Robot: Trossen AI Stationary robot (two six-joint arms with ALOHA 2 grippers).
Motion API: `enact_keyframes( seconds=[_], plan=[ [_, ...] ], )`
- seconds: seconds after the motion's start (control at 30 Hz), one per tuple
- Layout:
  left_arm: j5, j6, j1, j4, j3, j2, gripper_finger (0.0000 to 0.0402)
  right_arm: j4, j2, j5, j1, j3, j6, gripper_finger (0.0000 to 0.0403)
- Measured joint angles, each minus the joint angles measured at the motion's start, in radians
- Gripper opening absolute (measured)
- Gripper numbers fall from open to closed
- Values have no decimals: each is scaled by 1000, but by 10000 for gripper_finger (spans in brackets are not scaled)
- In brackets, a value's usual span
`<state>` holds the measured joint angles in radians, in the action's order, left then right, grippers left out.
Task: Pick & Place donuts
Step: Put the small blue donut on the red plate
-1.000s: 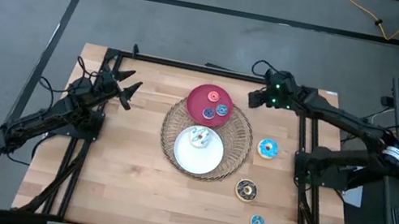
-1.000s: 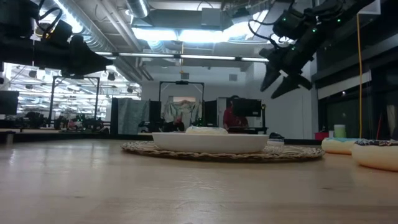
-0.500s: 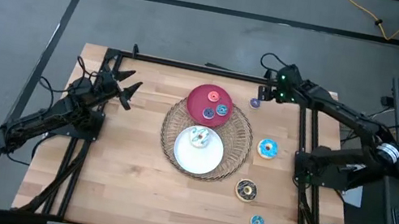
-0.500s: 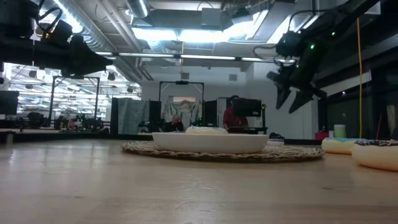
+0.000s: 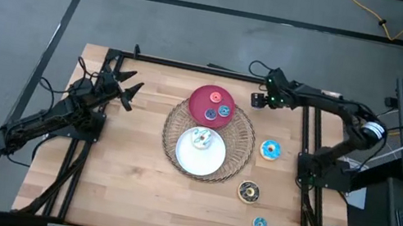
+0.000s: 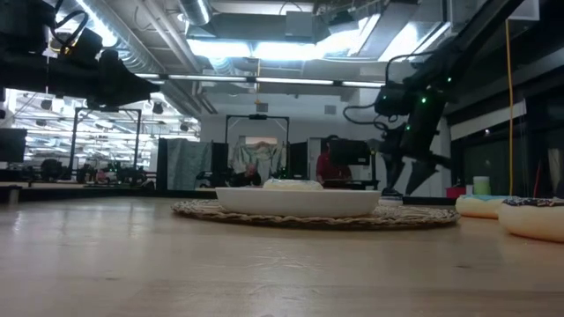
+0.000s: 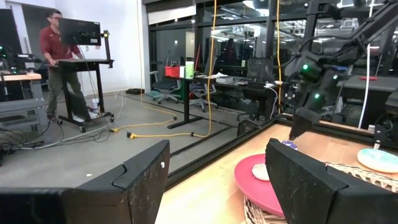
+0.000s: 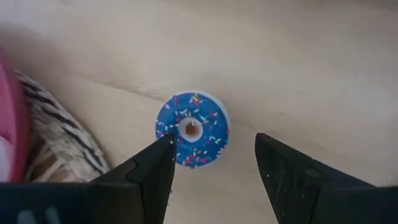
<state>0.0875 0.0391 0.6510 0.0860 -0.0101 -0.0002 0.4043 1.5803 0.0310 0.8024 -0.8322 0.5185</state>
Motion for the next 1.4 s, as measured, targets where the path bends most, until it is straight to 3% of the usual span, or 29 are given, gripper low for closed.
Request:
enact_keyframes(
  seconds=[0.33,0.87,1.4],
  plan=[
    [0,0,0,0,0,0,256,-65,82,1,0,0,-3,220],
    [0,0,0,0,0,0,256,-65,26,5,0,0,-4,220],
    [0,0,0,0,0,0,256,-32,54,57,-4,0,-6,220]
  ],
)
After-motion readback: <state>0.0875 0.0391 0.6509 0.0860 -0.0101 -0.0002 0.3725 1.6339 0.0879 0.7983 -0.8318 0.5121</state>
